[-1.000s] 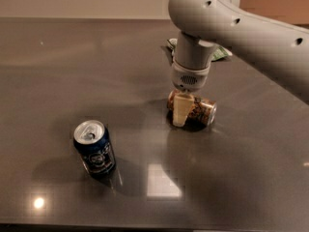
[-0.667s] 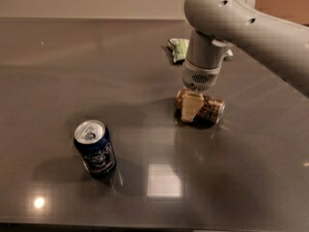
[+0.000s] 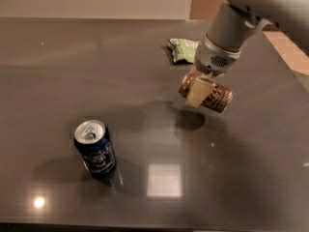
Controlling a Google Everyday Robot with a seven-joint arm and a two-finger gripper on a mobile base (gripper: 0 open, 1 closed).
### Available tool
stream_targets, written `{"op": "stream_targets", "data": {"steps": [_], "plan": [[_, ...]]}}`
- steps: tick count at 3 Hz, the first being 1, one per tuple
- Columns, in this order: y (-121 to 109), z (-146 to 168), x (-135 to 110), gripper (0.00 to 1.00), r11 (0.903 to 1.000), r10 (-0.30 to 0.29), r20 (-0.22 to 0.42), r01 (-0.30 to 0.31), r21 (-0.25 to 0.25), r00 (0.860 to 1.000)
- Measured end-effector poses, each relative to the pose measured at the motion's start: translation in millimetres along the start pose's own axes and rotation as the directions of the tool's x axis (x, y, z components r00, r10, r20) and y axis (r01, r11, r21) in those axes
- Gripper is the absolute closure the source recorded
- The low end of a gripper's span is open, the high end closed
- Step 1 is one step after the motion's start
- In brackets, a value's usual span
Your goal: Place orange can upright
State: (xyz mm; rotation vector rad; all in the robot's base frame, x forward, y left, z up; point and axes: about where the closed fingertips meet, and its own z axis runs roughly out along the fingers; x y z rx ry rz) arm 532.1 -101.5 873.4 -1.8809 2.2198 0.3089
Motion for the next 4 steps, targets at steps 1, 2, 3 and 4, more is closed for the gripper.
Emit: {"op": "stream_targets", "data": {"steps": [1,2,3,4], "plan": [[10.1,-19.7,-18.1,1.0,0.9989,-0.03,0.133,0.034,-0.032,0.991],[29.2,-28.1,-34.8,1.0,0.9958,-0.04,0.303,0.063,-0.066,0.952],[48.0,-28.7,-45.9,1.0,0.9921,-0.019,0.503,0.079,-0.098,0.864],[58.7,-31.6,-52.5,1.0,0.9897,0.016,0.664,0.082,-0.117,0.748]]}}
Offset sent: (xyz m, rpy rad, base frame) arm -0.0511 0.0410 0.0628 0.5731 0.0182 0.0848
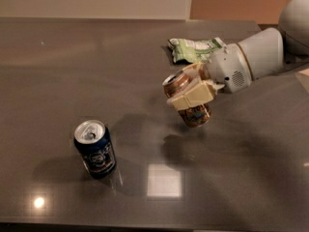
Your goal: Place orange can upright
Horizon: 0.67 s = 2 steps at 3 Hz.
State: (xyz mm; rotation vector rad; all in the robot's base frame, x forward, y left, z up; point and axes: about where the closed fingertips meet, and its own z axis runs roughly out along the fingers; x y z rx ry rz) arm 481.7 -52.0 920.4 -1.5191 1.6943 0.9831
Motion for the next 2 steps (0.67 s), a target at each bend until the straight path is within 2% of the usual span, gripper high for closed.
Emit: {"op": "stream_targets", "data": {"steps": [1,2], "plan": [[7.9,-2.8,-6.8,1.0,0.9998,0.022,0.208,-0.021,-0.008,0.978],[11.1,-4.6,-7.4,1.0,0.9996,0.029,0.353,-0.027,-0.011,0.935]]}}
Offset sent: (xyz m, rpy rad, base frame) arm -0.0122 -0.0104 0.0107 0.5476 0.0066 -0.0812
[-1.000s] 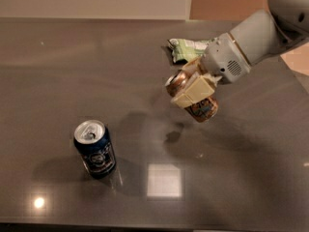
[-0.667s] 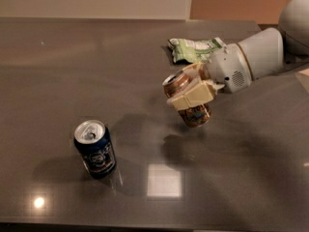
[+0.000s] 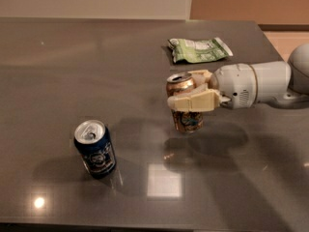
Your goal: Place orange can upright
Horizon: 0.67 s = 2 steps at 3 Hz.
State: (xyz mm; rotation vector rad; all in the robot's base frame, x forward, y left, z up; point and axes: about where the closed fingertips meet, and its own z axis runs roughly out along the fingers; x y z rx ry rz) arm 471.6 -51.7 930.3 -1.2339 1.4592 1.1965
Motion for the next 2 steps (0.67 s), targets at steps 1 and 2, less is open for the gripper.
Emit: {"op": "stream_targets", "data": {"steps": [1,2], "plan": [[1.0,0.4,1.1,1.0,0.9998,-0.022,0.108,0.021,0.007,0.994],[-0.1,2.7,2.3,1.0,0.9967,-0.079,0.169,0.074,0.034,0.982]]}}
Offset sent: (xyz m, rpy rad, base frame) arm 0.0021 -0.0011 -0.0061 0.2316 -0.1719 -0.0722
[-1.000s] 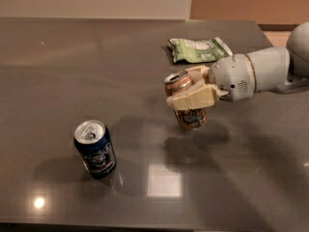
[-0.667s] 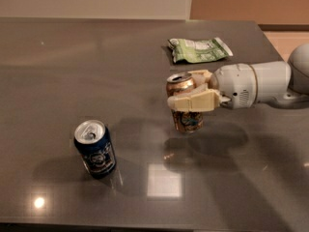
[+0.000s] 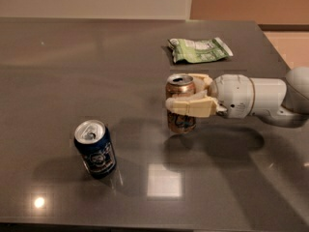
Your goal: Place orange can upright
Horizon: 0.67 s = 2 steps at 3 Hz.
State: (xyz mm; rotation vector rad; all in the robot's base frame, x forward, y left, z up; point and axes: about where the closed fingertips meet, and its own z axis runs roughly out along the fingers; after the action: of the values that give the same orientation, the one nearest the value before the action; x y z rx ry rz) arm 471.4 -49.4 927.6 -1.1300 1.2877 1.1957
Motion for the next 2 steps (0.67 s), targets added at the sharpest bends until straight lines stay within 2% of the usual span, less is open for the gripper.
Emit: {"op": "stream_targets", "data": {"steps": [1,2], "plan": [[-0.5,1.1,0.7,1.0,0.9993,-0.036,0.034,0.036,0.012,0.999],[-3.7,-0.6,2.0,0.83,0.9914,-0.124,0.025,0.123,0.045,0.992]]}}
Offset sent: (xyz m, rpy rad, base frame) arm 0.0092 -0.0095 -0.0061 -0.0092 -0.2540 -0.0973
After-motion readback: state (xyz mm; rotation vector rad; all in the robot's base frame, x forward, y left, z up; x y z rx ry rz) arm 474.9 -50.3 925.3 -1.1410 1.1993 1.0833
